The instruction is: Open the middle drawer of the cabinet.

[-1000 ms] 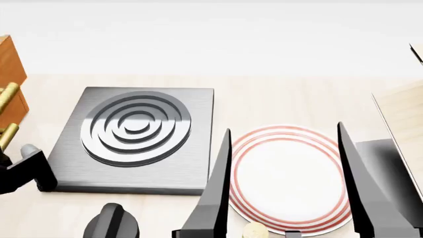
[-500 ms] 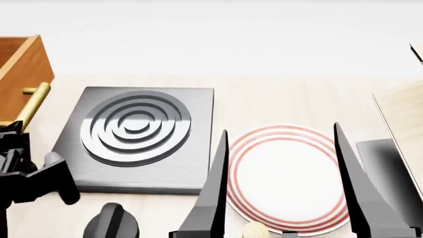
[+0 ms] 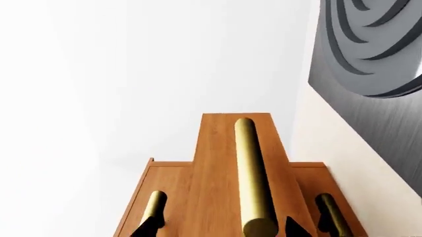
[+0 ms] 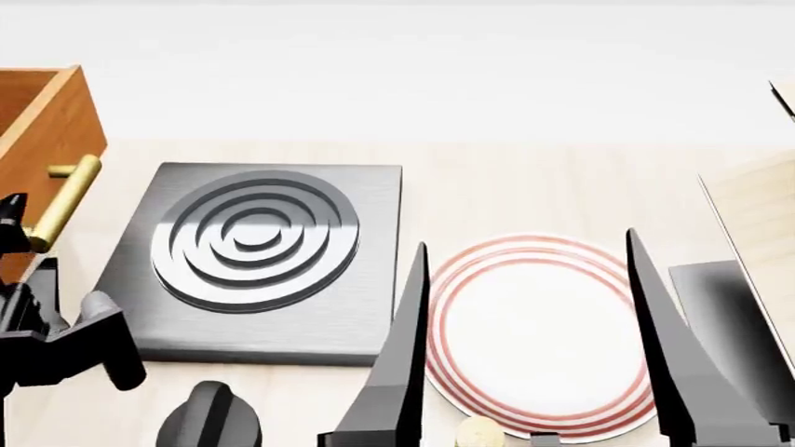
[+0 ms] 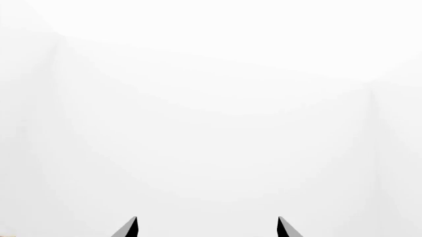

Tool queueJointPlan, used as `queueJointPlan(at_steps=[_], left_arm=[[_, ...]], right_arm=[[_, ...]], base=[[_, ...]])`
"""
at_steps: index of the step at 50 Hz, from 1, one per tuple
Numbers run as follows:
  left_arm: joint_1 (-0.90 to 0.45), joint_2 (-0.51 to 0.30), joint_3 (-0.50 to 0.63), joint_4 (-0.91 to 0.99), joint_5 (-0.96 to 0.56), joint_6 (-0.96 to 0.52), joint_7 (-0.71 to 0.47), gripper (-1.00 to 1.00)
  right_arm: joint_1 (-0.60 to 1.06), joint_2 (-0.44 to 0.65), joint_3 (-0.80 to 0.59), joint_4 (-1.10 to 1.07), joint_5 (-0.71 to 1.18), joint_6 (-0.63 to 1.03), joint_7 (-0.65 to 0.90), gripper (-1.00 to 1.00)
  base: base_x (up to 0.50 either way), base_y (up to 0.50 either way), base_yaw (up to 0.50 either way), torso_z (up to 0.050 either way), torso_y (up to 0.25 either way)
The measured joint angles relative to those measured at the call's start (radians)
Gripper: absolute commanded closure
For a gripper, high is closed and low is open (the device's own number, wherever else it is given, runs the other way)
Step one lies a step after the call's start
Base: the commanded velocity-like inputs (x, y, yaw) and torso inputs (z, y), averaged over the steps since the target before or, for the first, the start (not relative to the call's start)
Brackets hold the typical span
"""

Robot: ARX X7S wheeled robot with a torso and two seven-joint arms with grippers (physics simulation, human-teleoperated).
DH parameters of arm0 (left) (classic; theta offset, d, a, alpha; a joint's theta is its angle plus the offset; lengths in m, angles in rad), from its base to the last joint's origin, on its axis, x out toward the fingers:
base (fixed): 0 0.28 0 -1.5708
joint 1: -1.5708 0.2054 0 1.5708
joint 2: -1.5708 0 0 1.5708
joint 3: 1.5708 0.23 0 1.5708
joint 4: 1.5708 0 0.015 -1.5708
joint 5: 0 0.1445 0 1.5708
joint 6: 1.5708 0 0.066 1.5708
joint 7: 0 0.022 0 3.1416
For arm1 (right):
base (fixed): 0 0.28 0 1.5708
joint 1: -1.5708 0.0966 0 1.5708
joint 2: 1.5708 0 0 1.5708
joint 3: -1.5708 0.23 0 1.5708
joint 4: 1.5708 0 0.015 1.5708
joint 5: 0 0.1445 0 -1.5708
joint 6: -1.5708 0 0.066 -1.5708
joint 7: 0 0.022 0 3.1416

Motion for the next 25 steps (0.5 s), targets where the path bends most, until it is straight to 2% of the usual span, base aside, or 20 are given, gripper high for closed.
queueJointPlan(at_steps=[12,25], left_arm=[[-0.039,-0.080,-0.025,0.198,0.035,-0.042,-0.043,-1.00],[-0.042,-0.187,-0.112,0.369,-0.078,0.106,0.044,-1.00]], right_arm=[[0.000,0.000,0.002,0.000,0.005,-0.001,0.000,-1.00],[-0.003,0.000,0.003,0.000,0.008,-0.010,0.000,-1.00]], base=[[0.00,0.00,0.00,0.001,0.001],[0.00,0.00,0.00,0.000,0.000]])
